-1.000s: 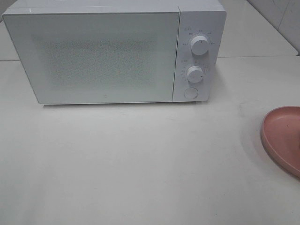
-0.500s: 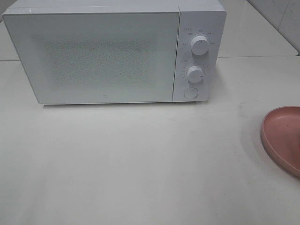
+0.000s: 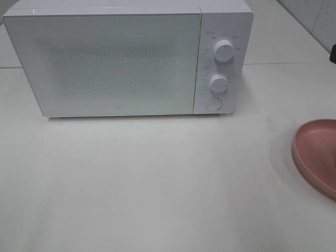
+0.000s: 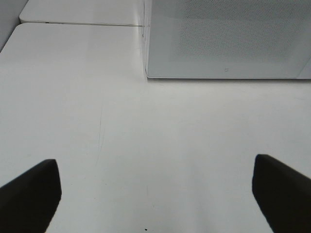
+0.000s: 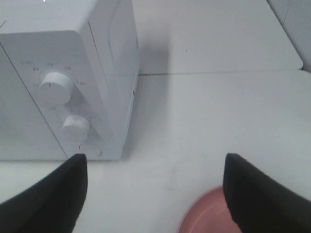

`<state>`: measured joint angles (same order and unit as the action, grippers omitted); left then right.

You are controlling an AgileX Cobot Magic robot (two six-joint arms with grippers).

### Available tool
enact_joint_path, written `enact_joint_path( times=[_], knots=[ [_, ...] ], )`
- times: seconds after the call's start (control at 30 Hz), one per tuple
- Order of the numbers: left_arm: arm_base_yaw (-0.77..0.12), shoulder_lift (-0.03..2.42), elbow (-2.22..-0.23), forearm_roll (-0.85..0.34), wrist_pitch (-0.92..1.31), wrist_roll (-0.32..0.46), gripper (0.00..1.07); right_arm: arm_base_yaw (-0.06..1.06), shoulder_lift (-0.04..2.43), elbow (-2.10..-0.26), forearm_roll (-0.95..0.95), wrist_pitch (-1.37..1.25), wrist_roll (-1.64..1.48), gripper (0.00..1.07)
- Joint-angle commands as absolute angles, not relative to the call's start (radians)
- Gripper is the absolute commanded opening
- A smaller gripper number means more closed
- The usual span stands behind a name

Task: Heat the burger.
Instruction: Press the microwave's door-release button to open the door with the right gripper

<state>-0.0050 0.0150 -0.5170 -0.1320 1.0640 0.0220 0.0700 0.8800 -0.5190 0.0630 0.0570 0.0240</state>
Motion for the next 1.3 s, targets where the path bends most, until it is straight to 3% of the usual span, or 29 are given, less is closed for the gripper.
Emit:
enact_joint_path(
  times=[0.03, 0.27, 0.57, 0.83, 1.03, 1.13, 1.3],
  knots=[
    [0.0, 0.012, -0.516, -0.142, 1.068, 0.023, 0.99, 0.061, 0.896, -0.509, 0.061, -0.022, 0.016, 0.76],
    [0.0, 0.012, -0.516, -0.142, 1.068, 0.023, 0.99, 0.061, 1.028, -0.362, 0.062, -0.474, 0.015, 0.75],
    [0.0, 0.012, -0.516, -0.142, 1.068, 0.023, 0.99, 0.068, 1.156, -0.291, 0.117, -0.683, -0.11, 0.75],
    [0.0, 0.012, -0.516, -0.142, 1.068, 0.023, 0.99, 0.32, 1.333, -0.278, 0.383, -0.845, -0.294, 0.75],
    [0.0, 0.012, -0.516, -0.142, 1.068, 0.023, 0.99, 0.479, 1.433, -0.278, 0.514, -0.979, -0.298, 0.75],
    [0.0, 0.012, -0.516, -0.142, 1.068, 0.023, 0.99, 0.507, 1.449, -0.278, 0.546, -1.004, -0.298, 0.75],
    [0.0, 0.012, -0.516, -0.142, 1.068, 0.023, 0.99, 0.679, 1.542, -0.278, 0.733, -1.145, -0.299, 0.75]
  ],
)
